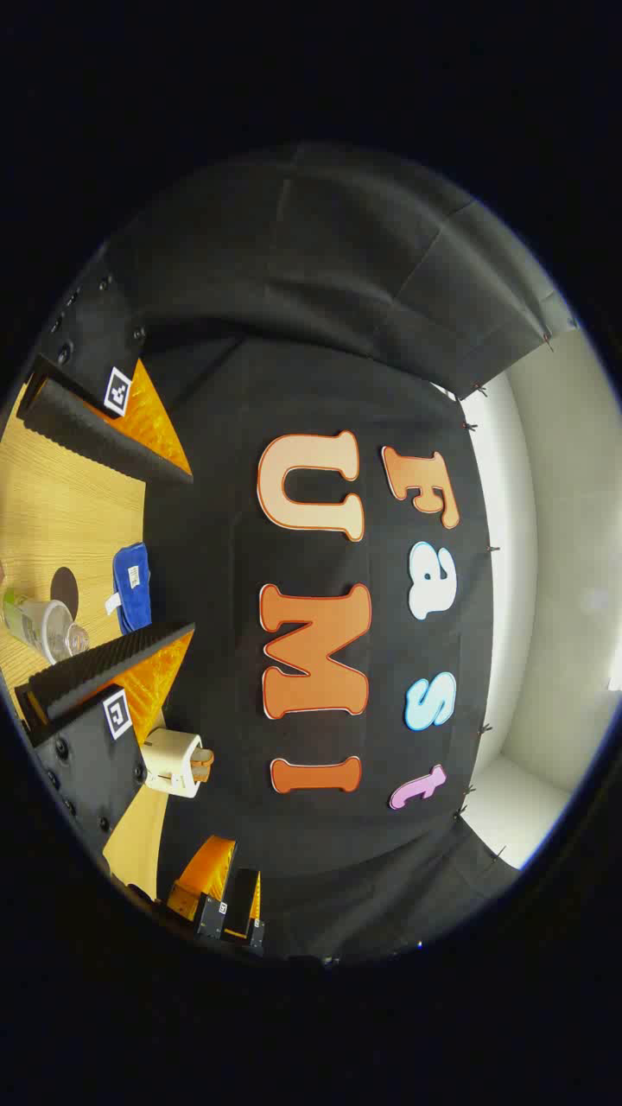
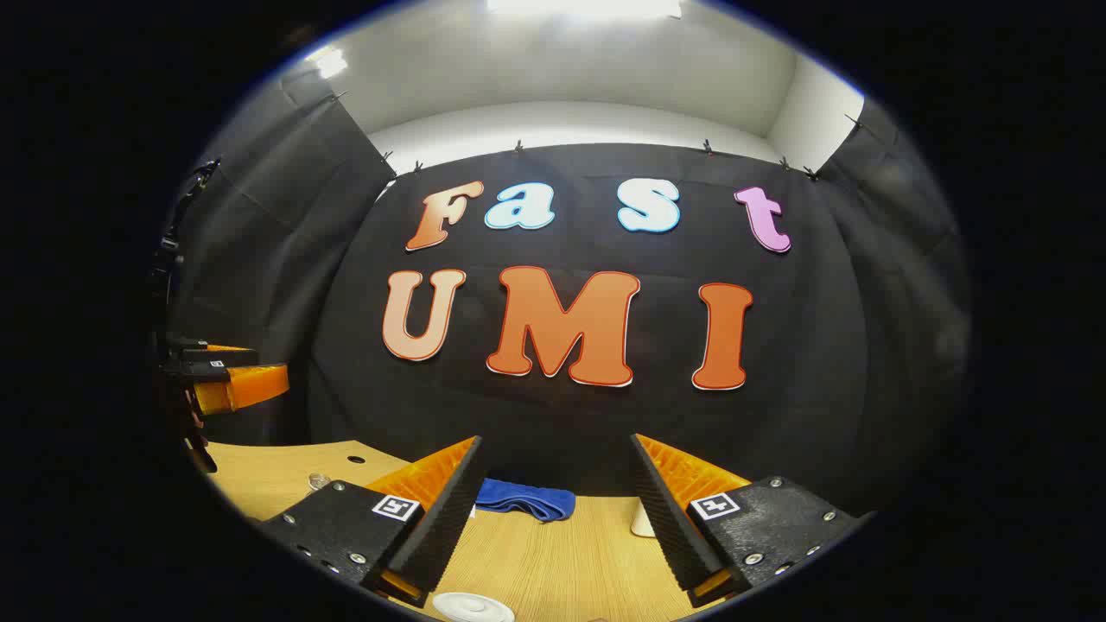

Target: Open the teacup lid with one hand, grasp the water bottle and pour water into the teacup with the other hand; after pouring, place the water bottle on the coaster and then close the teacup lid.

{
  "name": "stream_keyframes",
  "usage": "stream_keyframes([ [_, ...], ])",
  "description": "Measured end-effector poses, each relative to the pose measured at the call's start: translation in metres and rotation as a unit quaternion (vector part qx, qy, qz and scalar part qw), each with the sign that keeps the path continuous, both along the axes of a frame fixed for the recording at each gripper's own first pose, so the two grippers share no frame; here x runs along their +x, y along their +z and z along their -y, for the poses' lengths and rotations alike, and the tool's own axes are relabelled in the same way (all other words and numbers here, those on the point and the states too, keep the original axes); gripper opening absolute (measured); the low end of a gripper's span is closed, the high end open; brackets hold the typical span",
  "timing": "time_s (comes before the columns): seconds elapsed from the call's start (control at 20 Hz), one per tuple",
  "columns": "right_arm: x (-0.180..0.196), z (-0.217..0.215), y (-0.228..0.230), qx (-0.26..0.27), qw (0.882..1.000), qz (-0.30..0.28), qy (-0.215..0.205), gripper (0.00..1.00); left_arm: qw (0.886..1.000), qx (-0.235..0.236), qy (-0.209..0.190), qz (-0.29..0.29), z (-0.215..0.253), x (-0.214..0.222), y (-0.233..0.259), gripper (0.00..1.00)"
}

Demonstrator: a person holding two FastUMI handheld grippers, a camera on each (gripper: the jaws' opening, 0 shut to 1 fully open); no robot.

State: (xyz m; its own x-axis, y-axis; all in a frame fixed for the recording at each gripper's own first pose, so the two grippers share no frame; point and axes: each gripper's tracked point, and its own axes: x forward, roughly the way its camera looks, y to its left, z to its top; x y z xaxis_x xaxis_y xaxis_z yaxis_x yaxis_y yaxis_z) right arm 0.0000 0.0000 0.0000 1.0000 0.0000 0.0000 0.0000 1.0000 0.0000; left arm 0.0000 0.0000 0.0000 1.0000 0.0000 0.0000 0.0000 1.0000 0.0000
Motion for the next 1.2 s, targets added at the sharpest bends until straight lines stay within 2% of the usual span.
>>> stream_keyframes([
  [0.7, -0.006, -0.006, -0.010, -0.002, 1.000, -0.011, 0.006, 0.98, 1.000, 0.000, -0.001, 0.001, -0.004, -0.009, -0.004, 0.99],
  [1.15, -0.008, -0.015, -0.041, 0.003, 0.999, -0.044, 0.021, 0.97, 1.000, 0.010, -0.011, -0.019, 0.008, -0.011, -0.026, 0.99],
  [1.2, -0.010, -0.016, -0.048, 0.005, 0.998, -0.051, 0.024, 0.94, 1.000, 0.009, -0.014, -0.023, 0.011, -0.012, -0.030, 0.99],
])
